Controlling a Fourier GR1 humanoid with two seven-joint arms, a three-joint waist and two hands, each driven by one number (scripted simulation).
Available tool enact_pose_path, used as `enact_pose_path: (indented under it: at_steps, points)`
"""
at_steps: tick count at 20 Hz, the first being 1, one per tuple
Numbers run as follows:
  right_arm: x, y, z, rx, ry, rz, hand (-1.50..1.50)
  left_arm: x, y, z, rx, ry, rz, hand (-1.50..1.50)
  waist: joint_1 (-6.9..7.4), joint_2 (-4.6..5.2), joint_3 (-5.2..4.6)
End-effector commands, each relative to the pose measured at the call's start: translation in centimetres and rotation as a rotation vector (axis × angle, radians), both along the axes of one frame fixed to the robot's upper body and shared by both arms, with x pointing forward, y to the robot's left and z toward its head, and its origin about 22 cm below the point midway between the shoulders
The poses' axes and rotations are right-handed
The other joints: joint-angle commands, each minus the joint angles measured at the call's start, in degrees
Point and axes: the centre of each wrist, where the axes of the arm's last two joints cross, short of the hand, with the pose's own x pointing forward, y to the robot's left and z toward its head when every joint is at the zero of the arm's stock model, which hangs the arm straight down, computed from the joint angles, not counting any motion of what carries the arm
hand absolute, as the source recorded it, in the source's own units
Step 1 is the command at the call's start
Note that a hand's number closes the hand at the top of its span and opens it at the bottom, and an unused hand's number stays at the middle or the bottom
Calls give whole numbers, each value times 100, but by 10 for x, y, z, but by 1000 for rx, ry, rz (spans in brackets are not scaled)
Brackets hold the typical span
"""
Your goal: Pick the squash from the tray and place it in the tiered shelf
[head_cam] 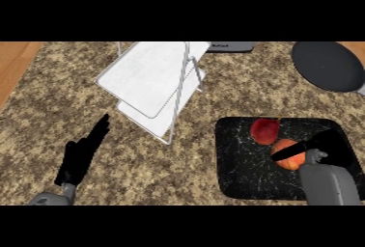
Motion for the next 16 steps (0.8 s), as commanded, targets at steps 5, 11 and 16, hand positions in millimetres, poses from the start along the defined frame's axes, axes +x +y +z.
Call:
enact_pose_path:
  at_steps: [5,11,16]
  points:
    - [10,2,-16,-8,189,-169,-150,-5,5,-2,-1,6,-2,0,36,79,77]
    - [10,17,-35,-10,165,-54,150,-13,4,-15,9,-5,-10,0,45,82,80]
    - [12,7,-24,-43,137,-63,150,3,1,-6,-1,-16,19,0,-10,78,78]
